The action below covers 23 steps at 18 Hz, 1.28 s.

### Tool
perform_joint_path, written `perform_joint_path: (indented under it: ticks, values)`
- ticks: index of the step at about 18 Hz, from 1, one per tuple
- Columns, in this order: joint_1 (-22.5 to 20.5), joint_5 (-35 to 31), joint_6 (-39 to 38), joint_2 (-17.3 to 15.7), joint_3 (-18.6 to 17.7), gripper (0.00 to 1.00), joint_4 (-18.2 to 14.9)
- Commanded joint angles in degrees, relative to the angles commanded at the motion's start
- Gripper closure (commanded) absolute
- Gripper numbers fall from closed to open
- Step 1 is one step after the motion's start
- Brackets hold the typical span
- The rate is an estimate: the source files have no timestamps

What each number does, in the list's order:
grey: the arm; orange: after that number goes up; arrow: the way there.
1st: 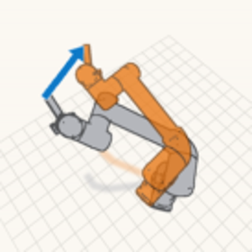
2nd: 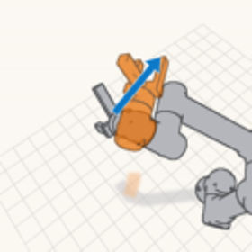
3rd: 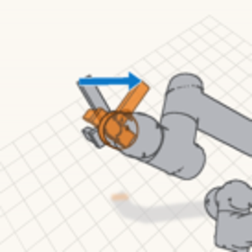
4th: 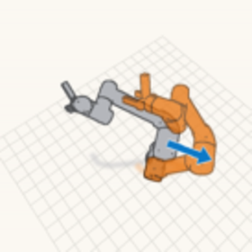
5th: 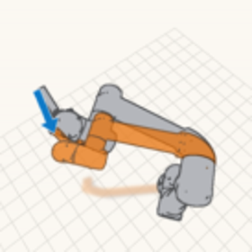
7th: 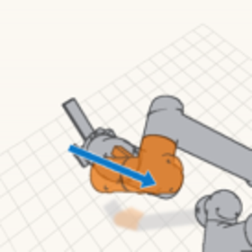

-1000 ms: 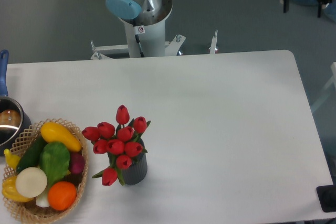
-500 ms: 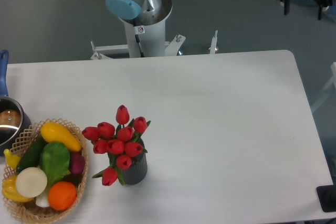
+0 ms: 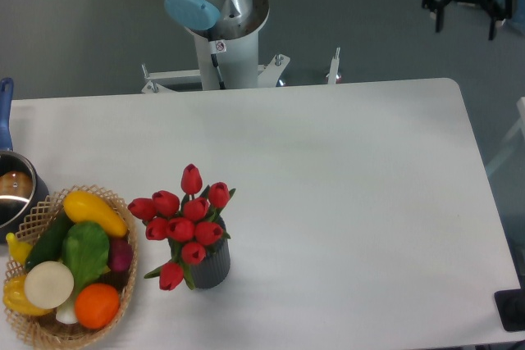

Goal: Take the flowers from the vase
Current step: 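Move the open gripper down and across toward the red tulips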

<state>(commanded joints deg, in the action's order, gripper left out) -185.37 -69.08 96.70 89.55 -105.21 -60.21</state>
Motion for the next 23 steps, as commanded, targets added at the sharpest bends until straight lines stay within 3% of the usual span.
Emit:
perform_joint_path:
  ticks: [4,7,14,23]
  values:
    - [5.53,0.0,-8.35,1.85,-0.09,0.0,0.0]
    - [8.79,0.53,-9.16,2.55,0.0,0.0,-0.09]
    - [9.94,20.73,-9.16,3.43,-2.55,0.0,0.0]
    - [18.72,25.3,-9.25,6.24,-2.11,0.0,-0.09]
